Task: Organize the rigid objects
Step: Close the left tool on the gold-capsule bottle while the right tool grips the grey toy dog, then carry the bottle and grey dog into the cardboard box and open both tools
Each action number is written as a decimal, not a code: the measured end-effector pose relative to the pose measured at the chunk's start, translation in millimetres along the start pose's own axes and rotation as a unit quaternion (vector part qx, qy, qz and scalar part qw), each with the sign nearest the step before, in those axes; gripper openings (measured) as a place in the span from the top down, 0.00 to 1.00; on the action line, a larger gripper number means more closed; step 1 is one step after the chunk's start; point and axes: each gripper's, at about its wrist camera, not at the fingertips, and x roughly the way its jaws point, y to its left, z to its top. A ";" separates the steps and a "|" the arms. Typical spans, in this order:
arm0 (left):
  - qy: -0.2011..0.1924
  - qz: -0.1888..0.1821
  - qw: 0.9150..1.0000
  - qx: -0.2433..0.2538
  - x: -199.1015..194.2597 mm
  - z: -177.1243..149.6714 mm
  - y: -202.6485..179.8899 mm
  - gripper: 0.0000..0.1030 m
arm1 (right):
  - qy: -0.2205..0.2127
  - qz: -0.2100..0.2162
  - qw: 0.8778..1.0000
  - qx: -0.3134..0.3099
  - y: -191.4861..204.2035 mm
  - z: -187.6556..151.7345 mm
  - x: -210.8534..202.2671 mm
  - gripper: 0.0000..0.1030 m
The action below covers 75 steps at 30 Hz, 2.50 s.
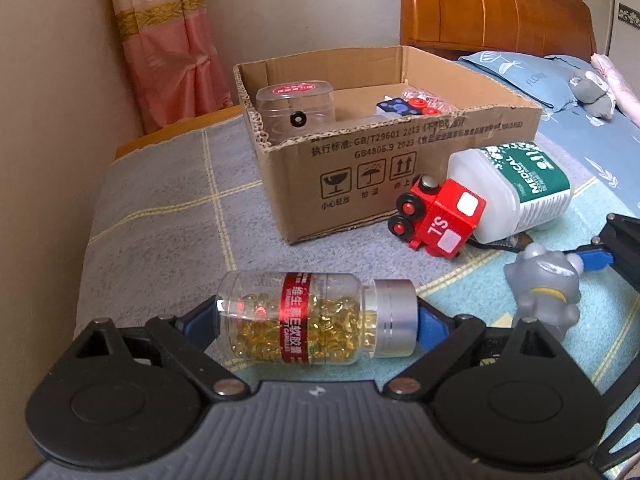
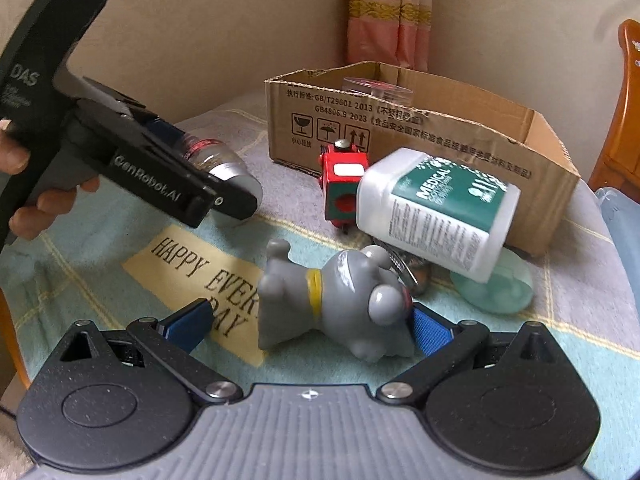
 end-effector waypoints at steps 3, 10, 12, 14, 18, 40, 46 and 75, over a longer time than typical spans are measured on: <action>-0.002 0.002 1.000 0.001 0.6 0.5 -0.7 0.08 | 0.002 0.003 1.000 -0.002 -2.0 2.6 2.5 0.00; -0.001 -0.001 1.000 -0.005 0.4 0.6 0.1 0.08 | 0.012 0.000 1.000 0.001 -5.8 7.1 3.5 0.02; 0.000 -0.001 1.000 -0.006 0.3 0.8 0.0 0.08 | 0.012 -0.001 1.000 -0.001 -6.0 7.2 1.4 0.08; 0.001 0.000 1.000 -0.007 0.5 0.8 -0.1 0.08 | 0.012 -0.002 1.000 0.000 -7.2 7.9 -2.4 0.16; 0.005 -0.002 1.000 -0.005 -0.5 1.7 0.1 0.08 | 0.018 0.000 1.000 0.006 -14.2 9.7 -6.7 0.24; -0.015 -0.022 0.999 0.026 -61.1 64.8 -9.4 0.09 | -0.035 0.016 0.998 -0.046 -55.4 63.0 -82.5 0.24; -0.038 -0.024 0.998 0.041 -61.2 108.7 -14.4 0.09 | -0.062 -0.009 0.996 -0.058 -78.8 89.0 -86.0 0.24; 0.010 -0.048 0.998 0.050 55.4 223.4 -39.4 0.08 | -0.067 -0.023 0.997 -0.018 -137.6 109.5 -44.3 0.00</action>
